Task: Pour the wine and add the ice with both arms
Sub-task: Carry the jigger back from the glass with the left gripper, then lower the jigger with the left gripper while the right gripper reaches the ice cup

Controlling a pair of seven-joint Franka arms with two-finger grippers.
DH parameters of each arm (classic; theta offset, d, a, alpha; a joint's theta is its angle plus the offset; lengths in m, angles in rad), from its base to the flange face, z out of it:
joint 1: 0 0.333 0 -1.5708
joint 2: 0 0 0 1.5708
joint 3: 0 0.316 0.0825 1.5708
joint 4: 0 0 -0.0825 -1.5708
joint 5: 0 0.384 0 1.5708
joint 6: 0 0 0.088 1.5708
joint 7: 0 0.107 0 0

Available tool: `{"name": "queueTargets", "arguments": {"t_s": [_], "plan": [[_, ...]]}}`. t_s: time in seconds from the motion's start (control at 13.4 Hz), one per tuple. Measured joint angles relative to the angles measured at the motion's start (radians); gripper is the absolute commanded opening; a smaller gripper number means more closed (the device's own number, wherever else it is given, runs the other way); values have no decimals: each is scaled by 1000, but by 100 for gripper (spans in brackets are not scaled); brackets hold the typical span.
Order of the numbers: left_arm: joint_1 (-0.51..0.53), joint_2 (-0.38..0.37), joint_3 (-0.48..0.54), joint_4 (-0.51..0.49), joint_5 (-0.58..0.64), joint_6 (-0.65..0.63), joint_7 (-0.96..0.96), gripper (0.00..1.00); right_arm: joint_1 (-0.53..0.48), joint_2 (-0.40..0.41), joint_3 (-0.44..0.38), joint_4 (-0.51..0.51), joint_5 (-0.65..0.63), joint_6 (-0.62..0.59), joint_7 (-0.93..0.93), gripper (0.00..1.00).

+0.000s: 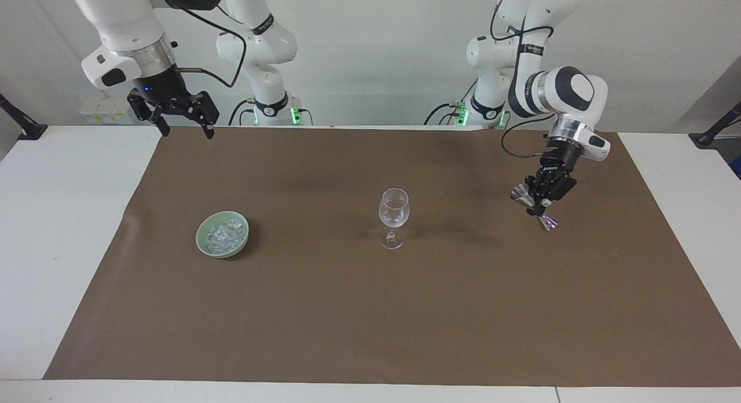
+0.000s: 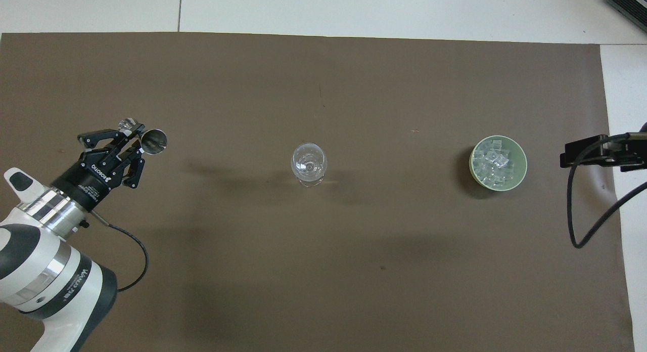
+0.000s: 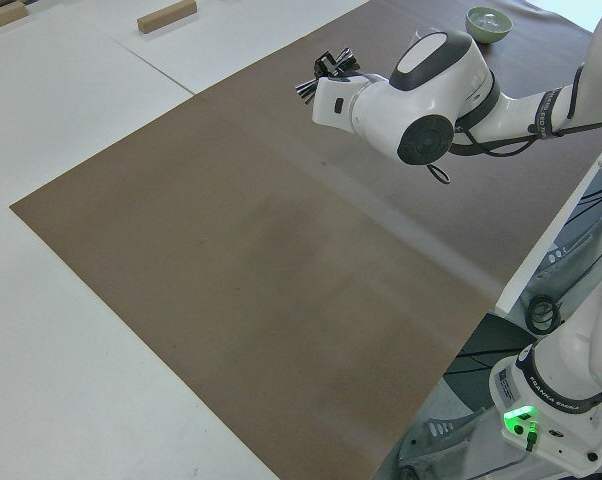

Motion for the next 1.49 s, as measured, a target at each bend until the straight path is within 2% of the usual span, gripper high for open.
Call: {"name": "queueTargets", "arguments": {"t_s": [0.3,0.6,0.9,1.19,1.49], "plan": [[70,0,1,-30,0,-60,-90,0,5,-7,0,-55,0,65,-29,100],[152,8,2,-46,23,-114,-188,0,5,-24,-4,-190,0,242,-165,100],[194,29,2,-47,29,-125,-298,0,5,-18,-6,-267,0,326,-341,100],[245,71,3,-36,29,-134,-371,0,5,17,-10,-323,0,432,-537,100],[306,149,4,2,29,-172,-405,0,4,106,-24,-368,0,599,-695,100]]}}
